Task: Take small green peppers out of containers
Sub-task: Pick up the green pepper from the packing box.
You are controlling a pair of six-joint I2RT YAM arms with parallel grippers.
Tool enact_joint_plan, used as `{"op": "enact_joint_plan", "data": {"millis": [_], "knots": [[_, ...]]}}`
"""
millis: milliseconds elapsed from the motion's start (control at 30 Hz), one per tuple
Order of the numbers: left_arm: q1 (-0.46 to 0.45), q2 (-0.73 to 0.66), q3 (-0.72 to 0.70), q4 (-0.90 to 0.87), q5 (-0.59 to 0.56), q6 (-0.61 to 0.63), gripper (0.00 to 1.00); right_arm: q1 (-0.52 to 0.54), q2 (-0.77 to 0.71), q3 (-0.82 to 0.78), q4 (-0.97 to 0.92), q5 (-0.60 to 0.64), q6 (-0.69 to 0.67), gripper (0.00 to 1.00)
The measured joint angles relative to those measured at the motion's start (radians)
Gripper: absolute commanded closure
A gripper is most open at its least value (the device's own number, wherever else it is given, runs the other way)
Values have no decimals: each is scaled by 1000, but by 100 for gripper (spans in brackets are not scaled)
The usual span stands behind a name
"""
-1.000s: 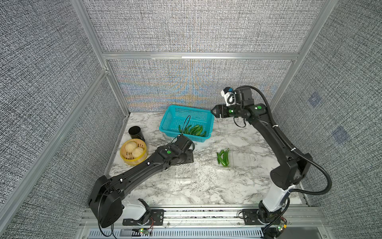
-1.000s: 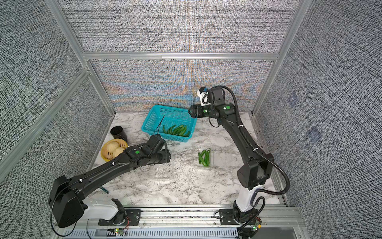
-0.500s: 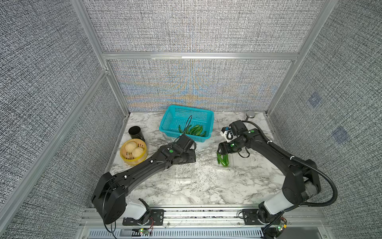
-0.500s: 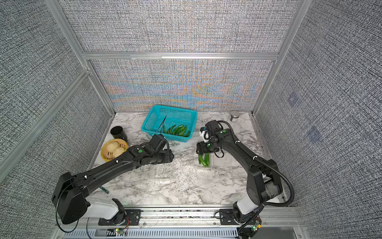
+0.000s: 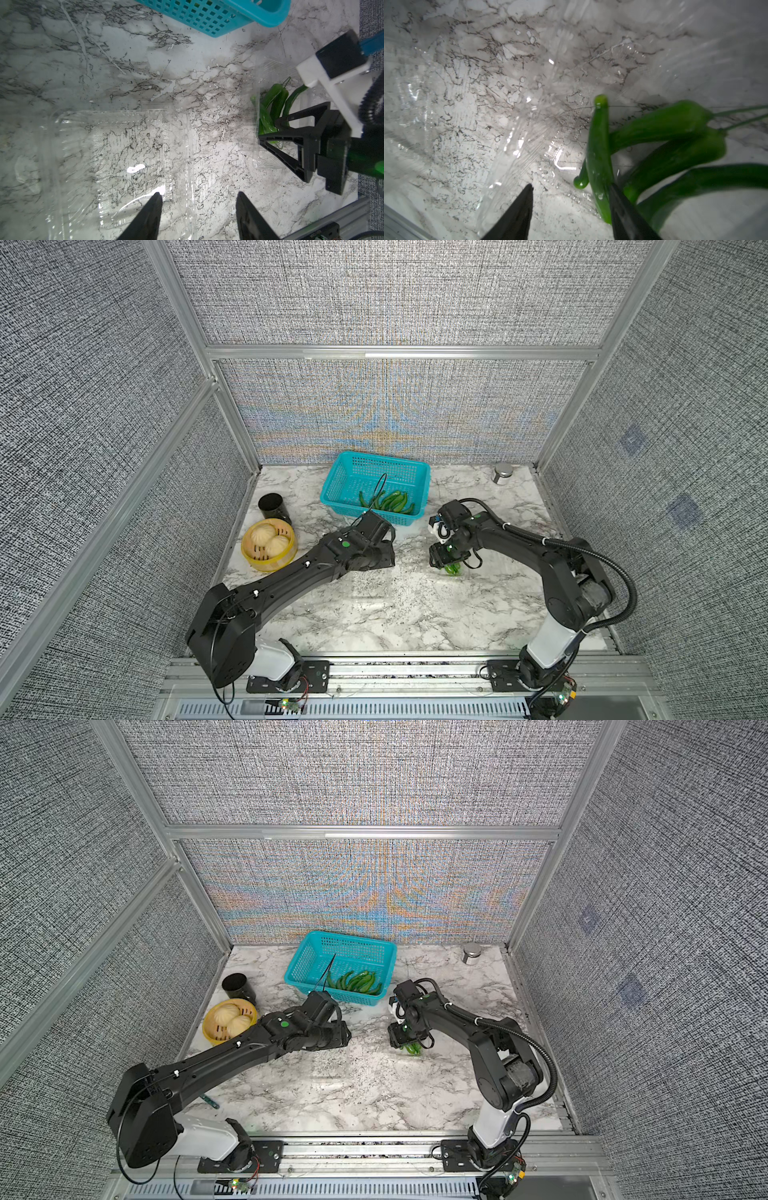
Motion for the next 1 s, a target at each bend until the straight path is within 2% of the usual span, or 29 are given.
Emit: {"op": "enact_joint_plan", "data": {"millis": [100,333,433,667,1000], "knots": [[0,0,-6,0,0,0,42,1,13,-7,10,30,-8,47],[0,-5,-10,3,2,-3,42,1,29,-18,23,55,-10,72],[0,-12,-10,3,2,-3,42,2,6,-21,26,68,-10,77],[0,-12,-14,3,2,-2,42,2,-52,-6,9,69,-9,83],[0,-18,-14,3,2,-2,42,2,-200,85,-97,72,-9,84]]}}
